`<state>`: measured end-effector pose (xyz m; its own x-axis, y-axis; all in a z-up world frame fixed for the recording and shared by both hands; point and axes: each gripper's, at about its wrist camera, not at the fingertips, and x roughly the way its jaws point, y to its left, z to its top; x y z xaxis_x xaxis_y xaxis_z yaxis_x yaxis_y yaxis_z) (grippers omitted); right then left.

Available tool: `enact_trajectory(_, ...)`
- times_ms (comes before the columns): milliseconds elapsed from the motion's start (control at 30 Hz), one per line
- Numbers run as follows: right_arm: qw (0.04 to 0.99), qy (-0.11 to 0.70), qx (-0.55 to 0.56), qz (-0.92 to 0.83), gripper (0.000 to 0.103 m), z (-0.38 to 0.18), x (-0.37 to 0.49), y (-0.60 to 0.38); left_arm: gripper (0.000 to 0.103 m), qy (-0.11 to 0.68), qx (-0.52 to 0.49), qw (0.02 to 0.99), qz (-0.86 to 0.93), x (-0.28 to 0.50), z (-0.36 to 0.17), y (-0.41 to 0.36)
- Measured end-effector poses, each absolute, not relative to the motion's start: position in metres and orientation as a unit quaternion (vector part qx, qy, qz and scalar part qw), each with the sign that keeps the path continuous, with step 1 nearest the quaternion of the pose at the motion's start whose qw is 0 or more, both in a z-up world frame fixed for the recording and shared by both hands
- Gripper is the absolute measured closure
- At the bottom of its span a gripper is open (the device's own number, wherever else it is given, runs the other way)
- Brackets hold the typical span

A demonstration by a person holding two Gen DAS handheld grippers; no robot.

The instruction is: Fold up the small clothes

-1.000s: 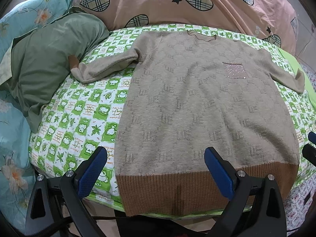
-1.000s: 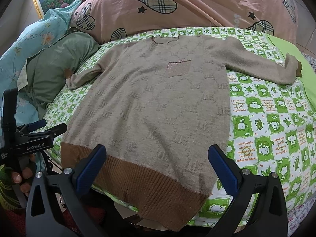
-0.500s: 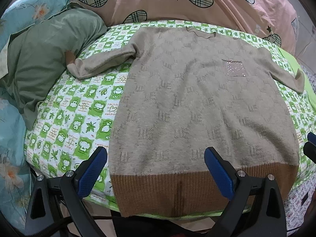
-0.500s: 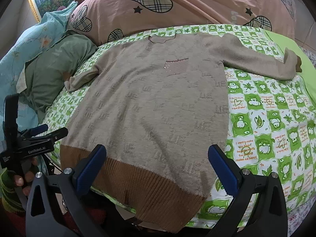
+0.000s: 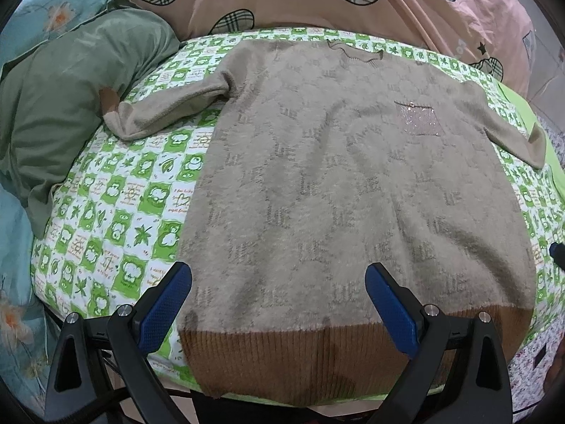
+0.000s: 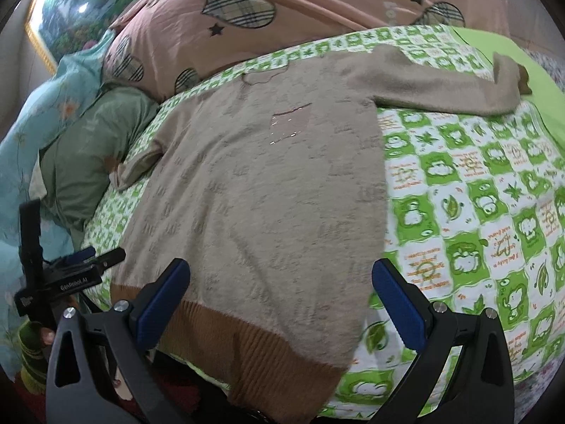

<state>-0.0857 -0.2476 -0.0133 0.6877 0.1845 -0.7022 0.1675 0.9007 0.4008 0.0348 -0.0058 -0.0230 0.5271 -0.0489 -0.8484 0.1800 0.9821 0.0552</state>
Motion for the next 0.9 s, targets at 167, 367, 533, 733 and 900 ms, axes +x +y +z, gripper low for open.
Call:
enact_trajectory(167, 0.882, 0.404, 0.241, -0.031, 0.000, -0.017, -0.088, -0.275, 0.004, 0.486, 0.074, 0.867, -0.080, 0.047, -0.028, -0.017)
enact_trajectory(367, 0.891, 0.352, 0.280, -0.069, 0.000, -0.012, -0.095, -0.334, 0.004, 0.481, 0.063, 0.870, -0.091, 0.060, -0.029, -0.025)
enact_trajectory(533, 0.888, 0.290, 0.334, -0.123, 0.003, -0.005, -0.100, -0.419, 0.004, 0.489, 0.066, 0.866, -0.088, 0.066, -0.032, -0.026)
enact_trajectory(733, 0.868, 0.240, 0.374, -0.222, 0.044, 0.001, -0.080, -0.542, 0.004, 0.493, 0.078, 0.861, -0.096, 0.067, -0.039, -0.038)
enact_trajectory(900, 0.842, 0.226, 0.418, -0.254, 0.047, -0.009, -0.049, -0.627, 0.004, 0.507, 0.088, 0.852, -0.098, 0.071, -0.048, -0.052)
